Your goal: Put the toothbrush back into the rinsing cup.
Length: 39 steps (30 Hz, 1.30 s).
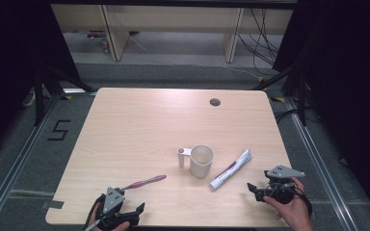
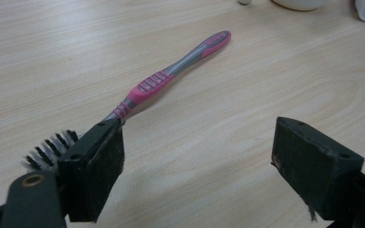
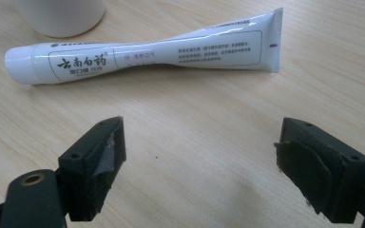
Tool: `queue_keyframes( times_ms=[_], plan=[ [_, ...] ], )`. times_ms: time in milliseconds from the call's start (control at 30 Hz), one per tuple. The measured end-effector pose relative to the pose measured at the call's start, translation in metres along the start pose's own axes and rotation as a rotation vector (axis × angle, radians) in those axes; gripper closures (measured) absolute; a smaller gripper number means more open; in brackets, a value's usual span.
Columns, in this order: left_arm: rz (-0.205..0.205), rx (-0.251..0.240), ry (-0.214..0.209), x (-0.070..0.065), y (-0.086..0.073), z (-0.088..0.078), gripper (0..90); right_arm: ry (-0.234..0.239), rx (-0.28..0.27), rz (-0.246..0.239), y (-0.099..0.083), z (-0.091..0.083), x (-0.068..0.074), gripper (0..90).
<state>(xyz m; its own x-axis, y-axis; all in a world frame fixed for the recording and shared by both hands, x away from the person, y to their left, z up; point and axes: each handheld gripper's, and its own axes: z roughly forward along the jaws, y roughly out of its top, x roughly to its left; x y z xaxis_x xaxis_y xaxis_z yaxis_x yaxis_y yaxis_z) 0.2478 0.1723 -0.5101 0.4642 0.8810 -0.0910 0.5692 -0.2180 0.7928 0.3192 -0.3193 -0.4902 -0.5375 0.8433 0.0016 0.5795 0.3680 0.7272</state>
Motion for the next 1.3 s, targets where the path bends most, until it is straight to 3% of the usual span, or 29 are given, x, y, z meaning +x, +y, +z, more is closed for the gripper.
queue_keyframes(
  times_ms=[67,167,200,267,400,467,600,700,800,867,900,1033,1067,1100,1133,1167,1300],
  plan=[
    [0.022,0.019,0.005,0.002,0.0,-0.001,17.7,0.0,-0.004,0.001,0.0,0.0,0.0,17.9],
    [0.002,0.01,0.008,0.001,0.0,-0.001,17.9,0.008,0.008,0.007,0.0,0.0,0.0,18.3],
    [-0.005,0.007,0.003,0.001,0.0,-0.001,18.6,0.017,0.002,-0.024,0.0,0.002,-0.002,18.5],
    [-0.01,0.005,0.001,0.001,0.0,-0.001,19.1,0.017,0.004,-0.024,0.0,0.002,-0.003,18.9],
    [-0.015,0.012,-0.008,0.001,0.0,-0.001,22.8,0.015,0.003,-0.026,0.0,0.002,-0.003,19.3],
    [-0.012,0.023,-0.001,0.0,0.001,-0.003,24.1,-0.005,-0.005,-0.039,0.0,0.001,-0.003,19.4],
    [-0.015,0.026,0.012,0.001,0.0,-0.003,29.4,0.001,0.002,-0.033,0.0,0.002,-0.003,19.6],
    [-0.027,0.005,0.004,0.002,-0.001,-0.003,37.9,0.011,0.013,-0.021,0.001,0.002,-0.001,20.0],
    [-0.016,0.012,0.026,0.004,-0.002,-0.005,50.7,0.033,0.012,-0.016,0.001,0.002,-0.001,20.1],
    [-0.005,0.016,0.038,0.008,-0.002,-0.006,61.9,0.032,0.034,0.021,0.0,0.001,0.003,20.2],
    [-0.008,0.01,0.044,0.009,-0.003,-0.006,66.3,0.028,0.015,-0.016,0.001,0.002,0.0,20.3],
    [-0.009,-0.003,0.072,0.017,-0.003,-0.009,82.3,0.033,0.004,-0.026,0.001,0.003,0.001,20.6],
    [0.004,0.006,0.072,0.02,-0.002,-0.009,84.5,0.036,0.012,-0.017,0.001,0.002,0.002,20.8],
    [-0.01,-0.007,0.076,0.02,-0.003,-0.007,86.3,0.035,0.011,-0.02,0.001,0.002,0.002,20.9],
    [0.006,0.018,0.079,0.022,-0.002,-0.008,87.6,0.037,0.018,0.005,0.001,0.002,0.004,20.9],
    [-0.004,0.015,0.08,0.022,-0.002,-0.007,88.9,0.039,0.018,0.004,0.001,0.002,0.004,20.9],
    [0.022,0.025,0.078,0.024,-0.001,-0.003,89.4,0.037,0.012,-0.015,0.001,0.002,0.001,21.1]
  ],
)
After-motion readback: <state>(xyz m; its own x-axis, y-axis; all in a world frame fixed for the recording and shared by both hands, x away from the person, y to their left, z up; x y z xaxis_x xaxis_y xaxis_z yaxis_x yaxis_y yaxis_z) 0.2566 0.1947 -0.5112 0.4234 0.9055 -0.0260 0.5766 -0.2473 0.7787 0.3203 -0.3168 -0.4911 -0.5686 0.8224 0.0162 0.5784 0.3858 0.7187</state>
